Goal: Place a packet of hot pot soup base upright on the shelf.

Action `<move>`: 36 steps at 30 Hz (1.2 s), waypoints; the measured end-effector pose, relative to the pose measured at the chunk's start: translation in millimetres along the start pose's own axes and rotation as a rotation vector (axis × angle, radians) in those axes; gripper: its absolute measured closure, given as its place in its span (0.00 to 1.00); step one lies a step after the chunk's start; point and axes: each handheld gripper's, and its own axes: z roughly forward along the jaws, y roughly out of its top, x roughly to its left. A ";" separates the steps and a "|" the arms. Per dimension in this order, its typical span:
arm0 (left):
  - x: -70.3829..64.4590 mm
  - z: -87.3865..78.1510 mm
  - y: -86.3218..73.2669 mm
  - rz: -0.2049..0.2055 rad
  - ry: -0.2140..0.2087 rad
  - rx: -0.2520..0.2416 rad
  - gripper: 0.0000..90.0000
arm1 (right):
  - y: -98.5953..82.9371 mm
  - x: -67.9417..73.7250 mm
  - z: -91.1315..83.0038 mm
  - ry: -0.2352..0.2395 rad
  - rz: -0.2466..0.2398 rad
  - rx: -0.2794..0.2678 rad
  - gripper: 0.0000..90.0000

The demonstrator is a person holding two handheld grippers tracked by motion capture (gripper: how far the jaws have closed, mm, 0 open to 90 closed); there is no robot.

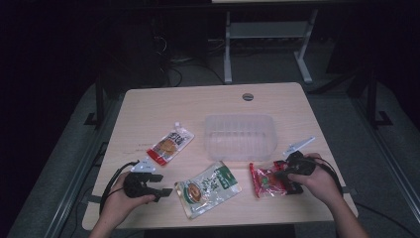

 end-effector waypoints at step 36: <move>-84.0 86.0 112.2 0.226 -0.302 -0.028 1.00 | -30.7 -10.1 -34.5 -0.019 0.191 -0.182 0.43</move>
